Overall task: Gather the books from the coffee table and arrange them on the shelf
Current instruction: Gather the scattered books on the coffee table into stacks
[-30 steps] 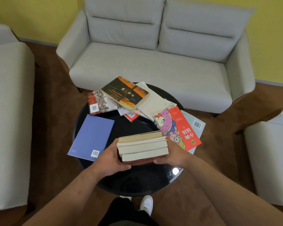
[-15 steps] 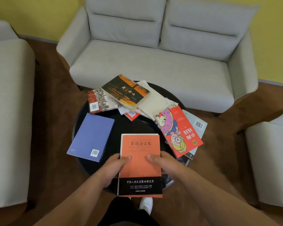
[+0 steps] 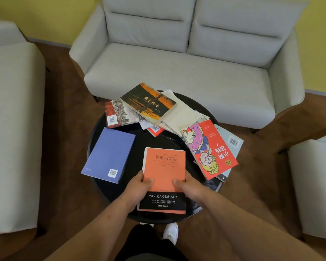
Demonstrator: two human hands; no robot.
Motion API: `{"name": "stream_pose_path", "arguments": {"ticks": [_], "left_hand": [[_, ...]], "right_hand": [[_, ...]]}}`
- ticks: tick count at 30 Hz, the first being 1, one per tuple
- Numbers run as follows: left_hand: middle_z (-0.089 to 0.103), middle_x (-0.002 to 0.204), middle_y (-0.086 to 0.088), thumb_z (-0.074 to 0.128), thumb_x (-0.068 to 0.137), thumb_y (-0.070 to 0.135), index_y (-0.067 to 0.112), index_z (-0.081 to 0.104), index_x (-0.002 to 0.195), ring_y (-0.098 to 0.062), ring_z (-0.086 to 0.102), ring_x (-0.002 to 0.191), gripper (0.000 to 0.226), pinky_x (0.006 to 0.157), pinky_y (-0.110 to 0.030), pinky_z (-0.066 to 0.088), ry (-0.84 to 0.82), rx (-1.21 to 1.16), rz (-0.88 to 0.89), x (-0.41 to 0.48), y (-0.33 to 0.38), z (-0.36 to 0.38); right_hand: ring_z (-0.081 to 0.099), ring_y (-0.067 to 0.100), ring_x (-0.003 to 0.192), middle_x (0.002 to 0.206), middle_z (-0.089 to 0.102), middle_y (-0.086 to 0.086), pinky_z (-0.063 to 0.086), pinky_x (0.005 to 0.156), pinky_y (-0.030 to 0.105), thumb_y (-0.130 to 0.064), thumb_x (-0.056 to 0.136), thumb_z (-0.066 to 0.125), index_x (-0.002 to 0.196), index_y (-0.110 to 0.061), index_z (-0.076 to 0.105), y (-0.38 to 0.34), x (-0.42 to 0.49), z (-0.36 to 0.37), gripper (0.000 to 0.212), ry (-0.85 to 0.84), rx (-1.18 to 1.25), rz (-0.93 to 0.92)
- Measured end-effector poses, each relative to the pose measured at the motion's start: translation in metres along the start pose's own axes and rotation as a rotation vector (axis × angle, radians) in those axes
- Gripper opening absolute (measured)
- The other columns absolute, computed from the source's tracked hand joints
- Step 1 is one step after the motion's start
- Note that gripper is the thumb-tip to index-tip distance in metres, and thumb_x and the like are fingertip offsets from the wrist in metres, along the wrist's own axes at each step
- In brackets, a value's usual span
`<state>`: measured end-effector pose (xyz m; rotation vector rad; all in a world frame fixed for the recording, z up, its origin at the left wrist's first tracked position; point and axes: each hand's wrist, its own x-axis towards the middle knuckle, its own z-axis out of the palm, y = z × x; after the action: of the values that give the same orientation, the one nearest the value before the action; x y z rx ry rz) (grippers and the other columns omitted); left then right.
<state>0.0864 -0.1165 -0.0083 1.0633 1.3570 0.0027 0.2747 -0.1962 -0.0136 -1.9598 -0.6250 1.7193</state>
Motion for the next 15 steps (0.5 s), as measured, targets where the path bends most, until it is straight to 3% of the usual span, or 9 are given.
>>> {"name": "stream_pose_path", "arguments": {"ticks": [4, 6, 8, 10, 12, 15], "left_hand": [[0.066, 0.112, 0.000, 0.046, 0.100, 0.036, 0.033, 0.047, 0.131, -0.018, 0.066, 0.100, 0.031, 0.083, -0.036, 0.054, -0.017, 0.008, -0.014, 0.000, 0.003, -0.001], [0.067, 0.112, 0.001, 0.048, 0.100, 0.036, 0.031, 0.048, 0.133, -0.016, 0.066, 0.099, 0.033, 0.079, -0.033, 0.054, -0.035, 0.033, -0.010, -0.001, 0.004, -0.004], [0.066, 0.118, 0.004, 0.050, 0.099, 0.039, 0.028, 0.049, 0.135, -0.016, 0.065, 0.104, 0.037, 0.083, -0.032, 0.054, -0.028, 0.069, 0.026, -0.004, 0.005, -0.011], [0.060, 0.128, 0.005, 0.049, 0.099, 0.040, 0.022, 0.052, 0.136, -0.020, 0.059, 0.119, 0.041, 0.097, -0.035, 0.048, 0.150, 0.154, 0.117, -0.003, 0.004, -0.026], [0.060, 0.128, -0.001, 0.050, 0.100, 0.036, 0.016, 0.056, 0.132, -0.024, 0.056, 0.123, 0.038, 0.100, -0.037, 0.045, 0.395, 0.234, 0.177, 0.004, 0.001, -0.054], [0.057, 0.134, -0.013, 0.057, 0.096, 0.033, 0.009, 0.053, 0.136, -0.031, 0.055, 0.122, 0.047, 0.100, -0.042, 0.046, 0.623, 0.378, 0.138, 0.027, -0.008, -0.110]], "right_hand": [[0.058, 0.018, 0.117, 0.140, 0.058, 0.003, 0.050, 0.079, 0.024, -0.028, 0.102, 0.058, 0.151, -0.021, 0.030, 0.005, 0.011, 0.005, 0.057, 0.034, -0.035, -0.003], [0.055, 0.023, 0.127, 0.147, 0.051, 0.006, 0.053, 0.099, 0.036, -0.033, 0.098, 0.062, 0.154, -0.019, 0.025, 0.004, 0.014, 0.005, 0.068, 0.070, -0.107, 0.017], [0.038, 0.031, 0.144, 0.160, 0.028, 0.009, 0.039, 0.116, 0.047, -0.034, 0.093, 0.067, 0.160, -0.019, 0.010, 0.000, 0.013, 0.007, 0.089, 0.252, -0.309, -0.031], [0.020, 0.033, 0.151, 0.163, 0.015, 0.009, 0.026, 0.122, 0.050, -0.035, 0.090, 0.065, 0.159, -0.021, 0.008, -0.011, 0.004, 0.014, 0.091, 0.412, -0.657, -0.292], [0.010, 0.033, 0.154, 0.164, 0.015, 0.008, 0.010, 0.125, 0.050, -0.046, 0.090, 0.064, 0.155, -0.028, 0.017, -0.024, -0.005, 0.024, 0.082, 0.331, -1.042, -0.562], [-0.004, 0.037, 0.157, 0.170, 0.006, 0.012, -0.005, 0.124, 0.051, -0.058, 0.086, 0.066, 0.152, -0.031, 0.019, -0.029, 0.001, 0.035, 0.086, 0.127, -1.195, -0.523]]}}
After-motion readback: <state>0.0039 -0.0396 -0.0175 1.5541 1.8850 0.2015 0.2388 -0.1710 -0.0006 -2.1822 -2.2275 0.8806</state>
